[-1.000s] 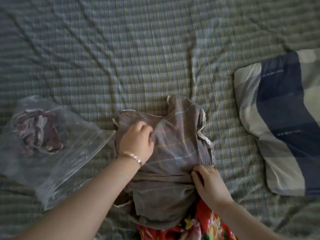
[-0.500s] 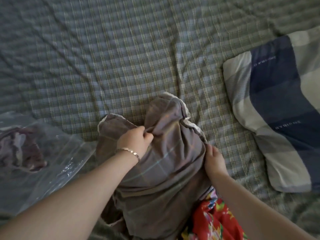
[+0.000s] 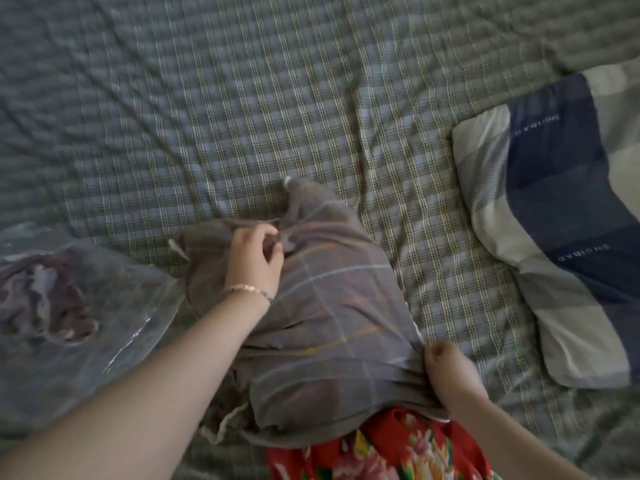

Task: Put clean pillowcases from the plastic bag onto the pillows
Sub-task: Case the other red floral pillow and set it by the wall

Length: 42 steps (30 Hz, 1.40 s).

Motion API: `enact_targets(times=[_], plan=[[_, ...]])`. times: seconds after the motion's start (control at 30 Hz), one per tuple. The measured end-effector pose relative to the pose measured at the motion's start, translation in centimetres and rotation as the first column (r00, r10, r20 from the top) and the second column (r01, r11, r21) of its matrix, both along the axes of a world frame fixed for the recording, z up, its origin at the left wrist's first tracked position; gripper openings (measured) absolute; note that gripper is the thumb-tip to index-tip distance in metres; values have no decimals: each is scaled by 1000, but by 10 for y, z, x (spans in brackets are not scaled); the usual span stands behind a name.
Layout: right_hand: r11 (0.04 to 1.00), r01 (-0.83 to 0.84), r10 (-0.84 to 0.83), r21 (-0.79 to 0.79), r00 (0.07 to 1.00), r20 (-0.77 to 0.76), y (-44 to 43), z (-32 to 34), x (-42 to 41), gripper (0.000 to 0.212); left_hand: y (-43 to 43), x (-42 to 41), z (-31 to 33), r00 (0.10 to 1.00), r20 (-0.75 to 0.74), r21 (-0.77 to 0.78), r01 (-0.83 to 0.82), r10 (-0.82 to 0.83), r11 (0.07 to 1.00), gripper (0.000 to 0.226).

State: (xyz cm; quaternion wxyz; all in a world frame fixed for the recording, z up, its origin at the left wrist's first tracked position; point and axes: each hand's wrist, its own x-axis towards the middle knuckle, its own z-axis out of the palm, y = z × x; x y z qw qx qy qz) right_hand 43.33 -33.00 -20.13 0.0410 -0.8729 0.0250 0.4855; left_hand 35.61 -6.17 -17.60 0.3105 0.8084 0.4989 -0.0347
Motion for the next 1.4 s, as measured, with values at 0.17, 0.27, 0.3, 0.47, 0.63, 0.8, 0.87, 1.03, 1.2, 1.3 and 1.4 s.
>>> enact_targets(times=[0.17,0.27,0.3,0.47,0.63,0.8,0.87,1.03,1.2,1.3,1.4], plan=[[837,-411,245,362,872,424,50,22,21,30,-44,-83,9,975,-162,96,166,-149,981,21],[706,-589,463,392,803,375,86,15,16,47,-53,-97,1,967,-213,-47,131,-138,990,9],[691,-642,530,333,763,370,96,11,14,45,-54,-94,-2,961,-240,-56,129,-139,990,11],[634,-669,513,387,739,436,103,0,16,23,-55,-87,-2,957,-178,8,232,-227,973,16],[424,-661,430,619,748,505,77,25,35,22,-56,-97,4,932,-93,45,356,-351,933,24],[324,-633,353,703,771,531,61,51,36,43,-55,-87,32,959,208,125,168,-191,978,24],[399,-567,280,720,824,493,63,55,35,47,-59,-90,52,948,289,85,115,-135,990,15],[238,-688,467,685,700,540,93,50,15,23,-71,-97,73,912,370,-30,202,-177,979,12],[184,-884,567,429,452,689,108,47,17,30,-69,-95,76,855,430,12,315,-289,949,13],[237,-897,576,374,440,689,97,45,30,37,-61,-112,52,817,263,115,501,-513,857,18],[382,-876,735,295,481,478,86,57,42,44,-35,-130,20,842,-57,198,536,-536,821,29]])
